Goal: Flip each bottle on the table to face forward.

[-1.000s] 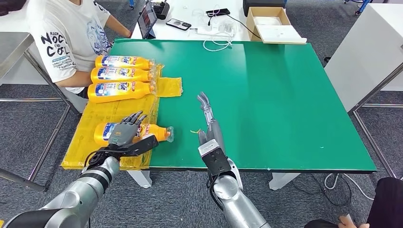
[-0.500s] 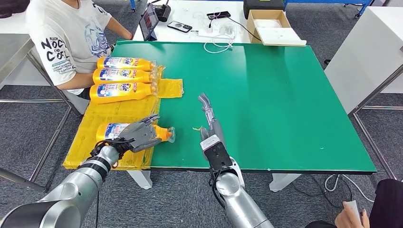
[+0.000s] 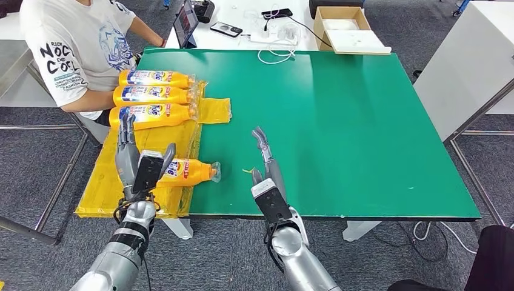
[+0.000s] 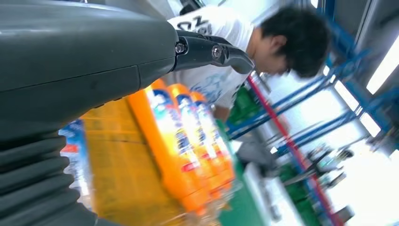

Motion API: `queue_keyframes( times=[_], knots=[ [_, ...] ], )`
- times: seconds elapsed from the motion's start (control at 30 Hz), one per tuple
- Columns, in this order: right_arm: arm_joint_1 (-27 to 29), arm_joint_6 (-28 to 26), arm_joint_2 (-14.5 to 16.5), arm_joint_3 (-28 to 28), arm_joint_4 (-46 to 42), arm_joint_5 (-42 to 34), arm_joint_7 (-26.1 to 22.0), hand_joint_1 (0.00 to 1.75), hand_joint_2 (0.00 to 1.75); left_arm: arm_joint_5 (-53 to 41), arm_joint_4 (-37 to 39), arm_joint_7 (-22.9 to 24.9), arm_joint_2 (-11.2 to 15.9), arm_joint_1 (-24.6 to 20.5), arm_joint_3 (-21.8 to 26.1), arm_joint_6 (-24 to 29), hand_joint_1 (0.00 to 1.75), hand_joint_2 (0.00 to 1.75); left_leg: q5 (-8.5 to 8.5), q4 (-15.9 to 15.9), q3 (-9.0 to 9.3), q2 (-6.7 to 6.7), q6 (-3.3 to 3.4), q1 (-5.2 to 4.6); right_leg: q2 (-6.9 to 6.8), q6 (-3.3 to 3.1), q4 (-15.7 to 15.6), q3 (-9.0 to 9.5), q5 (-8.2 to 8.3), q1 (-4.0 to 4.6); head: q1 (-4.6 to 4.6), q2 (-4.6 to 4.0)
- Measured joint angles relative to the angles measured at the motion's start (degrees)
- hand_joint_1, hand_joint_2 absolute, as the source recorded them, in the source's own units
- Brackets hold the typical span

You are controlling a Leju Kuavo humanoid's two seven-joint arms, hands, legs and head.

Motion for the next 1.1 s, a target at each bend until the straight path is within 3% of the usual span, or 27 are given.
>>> queue_keyframes(
  times=[0.07,0.2,0.33,0.63,0.87,1.1],
  knots=[
    [0.5,-1.0,0.0,-0.1,0.1,0.2,-0.8,0.0,0.0,3.6,-5.8,0.0,-1.0,2.1,-0.5,0.0,0.0,1.75,-0.02,0.0,-0.06,0.03,-0.01,0.0,0.03,0.0,0.0,-0.09,0.0,-0.02,0.0,0.0],
    [2.8,-4.0,-0.1,-0.2,-1.2,1.4,-2.6,0.0,1.75,13.9,-16.2,-0.1,-3.0,6.5,-3.3,-0.4,0.0,1.75,-0.05,0.0,-0.17,0.02,0.0,-0.02,0.02,0.0,0.0,-0.19,0.0,-0.03,0.0,0.0],
    [7.7,-10.5,-0.4,-0.9,-6.9,3.0,-3.4,0.0,1.75,21.4,-24.7,-0.1,-4.6,12.7,-7.1,-5.3,0.0,1.75,-0.16,0.0,-0.22,0.03,-0.02,-0.02,0.03,-0.03,0.0,-0.24,-0.06,-0.03,-0.01,0.0],
    [18.3,-22.9,-0.6,-2.9,-21.1,4.4,-3.6,0.0,1.75,24.8,-35.8,-0.1,-7.9,26.3,-11.3,-11.1,0.0,1.75,-0.36,0.0,-0.22,0.27,-0.04,-0.01,0.12,-0.12,0.0,-0.31,-0.18,-0.01,-0.01,0.0],
    [22.2,-23.2,-0.5,-4.5,-25.5,6.3,-3.6,0.0,1.75,25.5,-39.1,-0.1,-8.2,30.4,-11.9,-11.9,0.0,1.75,-0.37,0.0,-0.17,0.29,-0.04,0.0,0.15,-0.14,0.0,-0.28,-0.19,0.02,-0.02,0.0],
    [23.2,-23.2,-0.1,-5.6,-25.6,7.6,-3.6,0.0,1.75,25.5,-40.9,-0.1,-8.2,31.4,-11.9,-11.4,0.0,1.75,-0.36,0.0,-0.16,0.28,-0.04,0.0,0.15,-0.14,0.0,-0.26,-0.18,0.01,-0.01,0.0]
  ],
)
